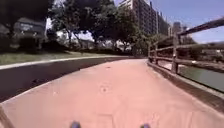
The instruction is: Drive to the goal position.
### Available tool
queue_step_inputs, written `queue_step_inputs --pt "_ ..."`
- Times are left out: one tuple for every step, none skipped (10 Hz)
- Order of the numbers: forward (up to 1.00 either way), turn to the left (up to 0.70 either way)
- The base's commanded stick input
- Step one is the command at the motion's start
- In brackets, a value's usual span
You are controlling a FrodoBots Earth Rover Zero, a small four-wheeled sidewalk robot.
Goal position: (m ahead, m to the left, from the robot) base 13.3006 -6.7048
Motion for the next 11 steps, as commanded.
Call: queue_step_inputs --pt "1.0 0.0" --pt "1.0 -0.12" --pt "1.0 -0.4" --pt "1.0 -0.4" --pt "1.0 -0.4" --pt "1.0 -0.4" --pt "1.0 -0.39" --pt "1.0 -0.14" --pt "1.0 0.0" --pt "1.0 0.0" --pt "1.0 0.0"
